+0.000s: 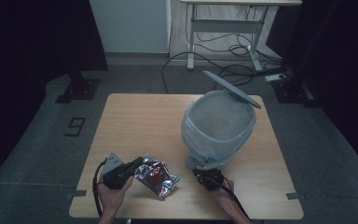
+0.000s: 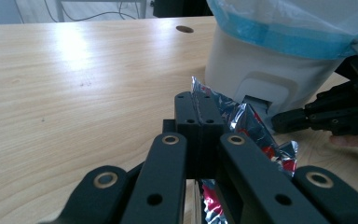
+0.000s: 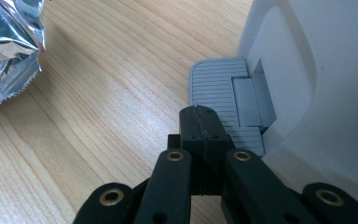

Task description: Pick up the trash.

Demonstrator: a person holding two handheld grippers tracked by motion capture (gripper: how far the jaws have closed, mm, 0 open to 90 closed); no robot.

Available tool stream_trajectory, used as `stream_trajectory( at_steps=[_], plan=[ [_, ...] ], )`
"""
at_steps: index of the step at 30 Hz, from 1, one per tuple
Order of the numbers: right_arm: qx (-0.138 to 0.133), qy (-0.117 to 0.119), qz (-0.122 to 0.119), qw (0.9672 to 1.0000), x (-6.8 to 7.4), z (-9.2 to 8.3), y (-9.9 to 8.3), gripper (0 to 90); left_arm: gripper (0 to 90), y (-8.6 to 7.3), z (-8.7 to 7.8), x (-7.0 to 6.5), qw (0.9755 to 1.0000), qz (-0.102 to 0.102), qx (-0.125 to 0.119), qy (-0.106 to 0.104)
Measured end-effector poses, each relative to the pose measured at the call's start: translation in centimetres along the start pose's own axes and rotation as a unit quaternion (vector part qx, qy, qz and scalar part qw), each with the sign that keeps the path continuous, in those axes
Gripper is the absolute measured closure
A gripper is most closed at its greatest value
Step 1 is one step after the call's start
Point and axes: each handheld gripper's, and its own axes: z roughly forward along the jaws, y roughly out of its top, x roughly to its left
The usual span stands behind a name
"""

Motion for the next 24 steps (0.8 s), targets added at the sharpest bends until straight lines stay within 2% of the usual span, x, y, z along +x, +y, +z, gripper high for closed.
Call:
stream_trajectory(
  at_steps=[7,18,24],
  plan=[
    [-0.001,0.001,0.002,1.0000,0.0,0.0,0.0,90.0,90.0,0.8,-0.3,0.1,0.9998,0.000,-0.001,-0.020],
    [0.000,0.001,0.003,1.0000,0.0,0.0,0.0,90.0,90.0,3.6,-1.5,0.0,0.9984,0.004,-0.007,-0.057],
    [0.000,0.001,0.002,1.0000,0.0,0.0,0.0,90.0,90.0,4.6,-1.9,0.1,0.9977,0.003,-0.011,-0.067]
  ],
)
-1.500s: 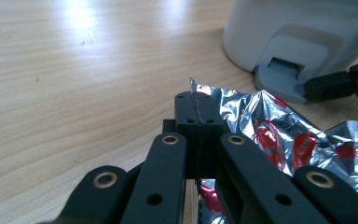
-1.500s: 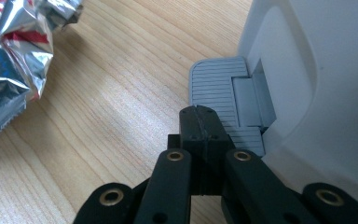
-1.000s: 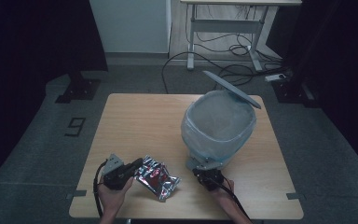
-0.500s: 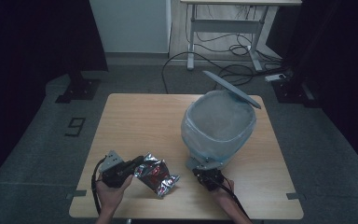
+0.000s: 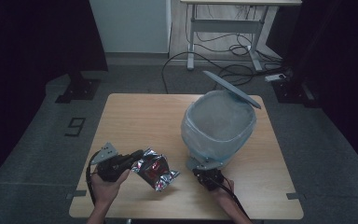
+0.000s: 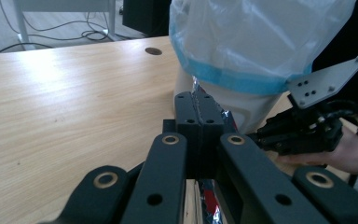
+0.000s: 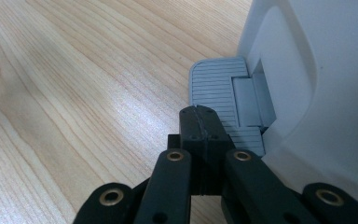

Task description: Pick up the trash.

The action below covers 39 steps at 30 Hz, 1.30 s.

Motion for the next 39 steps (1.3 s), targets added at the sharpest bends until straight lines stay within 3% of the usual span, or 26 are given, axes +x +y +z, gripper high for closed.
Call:
stream_trajectory(
  at_steps=[20,39],
  plan=[
    [0.000,0.002,0.002,1.0000,0.0,0.0,0.0,90.0,90.0,4.4,-1.6,-0.6,0.9996,0.019,-0.020,-0.001],
    [0.000,0.001,0.004,1.0000,0.0,0.0,0.0,90.0,90.0,5.8,-2.1,-1.0,0.9993,0.027,-0.027,-0.002]
  ],
)
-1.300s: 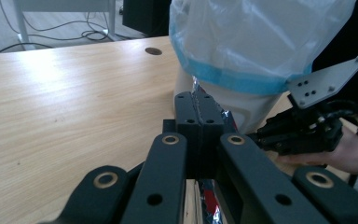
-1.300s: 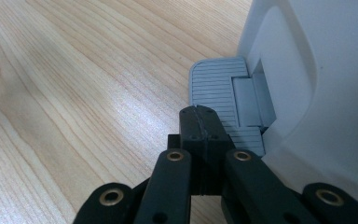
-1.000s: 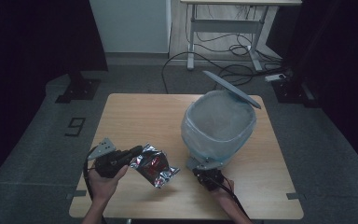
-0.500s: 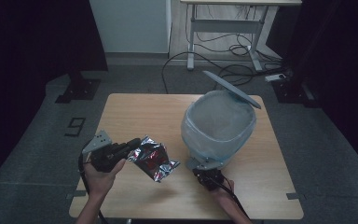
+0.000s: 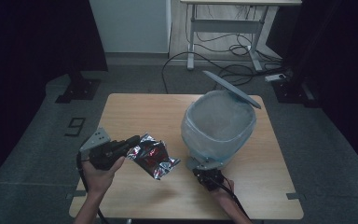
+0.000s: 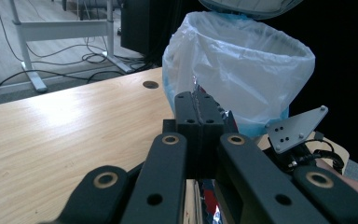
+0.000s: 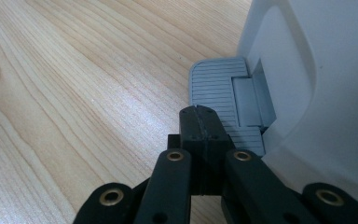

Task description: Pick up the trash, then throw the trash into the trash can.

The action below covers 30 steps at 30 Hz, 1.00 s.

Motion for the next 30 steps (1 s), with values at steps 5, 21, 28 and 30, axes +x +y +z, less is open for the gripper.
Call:
stream_trajectory(
  at_steps=[5,21,28,30],
  plan=[
    [0.000,-0.001,-0.003,1.0000,0.0,0.0,0.0,90.0,90.0,0.6,-0.2,-0.1,1.0000,0.003,-0.003,0.001],
    [0.001,0.000,-0.002,1.0000,0.0,0.0,0.0,90.0,90.0,3.4,-0.5,-0.6,0.9997,0.019,-0.015,-0.002],
    [0.001,0.000,-0.003,1.0000,0.0,0.0,0.0,90.0,90.0,4.6,-0.6,-0.5,0.9996,0.018,-0.023,-0.003],
    [0.002,0.000,0.000,1.0000,0.0,0.0,0.0,90.0,90.0,5.1,-0.7,-0.5,0.9995,0.020,-0.026,-0.002]
  ],
)
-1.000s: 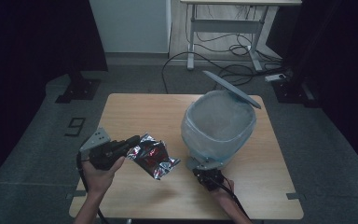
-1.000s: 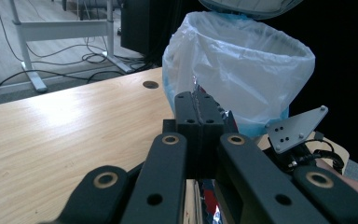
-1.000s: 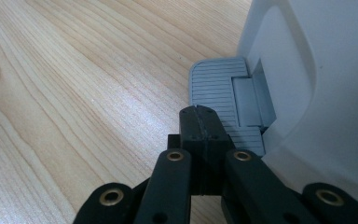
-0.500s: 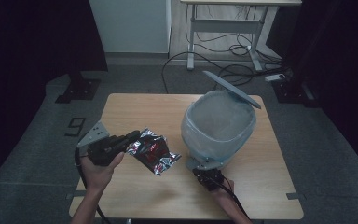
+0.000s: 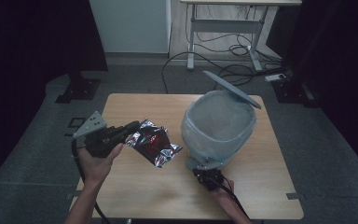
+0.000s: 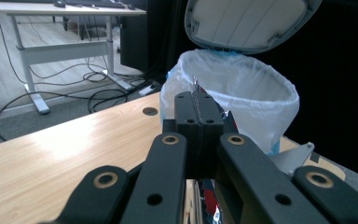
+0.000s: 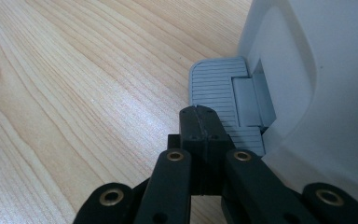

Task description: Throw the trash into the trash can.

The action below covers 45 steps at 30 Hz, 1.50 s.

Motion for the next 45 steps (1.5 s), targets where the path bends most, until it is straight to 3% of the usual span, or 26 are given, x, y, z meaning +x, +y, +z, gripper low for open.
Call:
stream_trajectory(
  at_steps=[22,45],
  plan=[
    [-0.001,0.001,-0.002,1.0000,-0.1,0.0,0.0,90.0,90.0,2.4,1.5,-0.2,1.0000,0.005,0.002,-0.005],
    [-0.003,0.005,0.003,1.0000,-0.2,0.1,0.0,90.0,90.0,6.3,3.4,-0.4,0.9997,0.013,-0.014,-0.014]
  ],
)
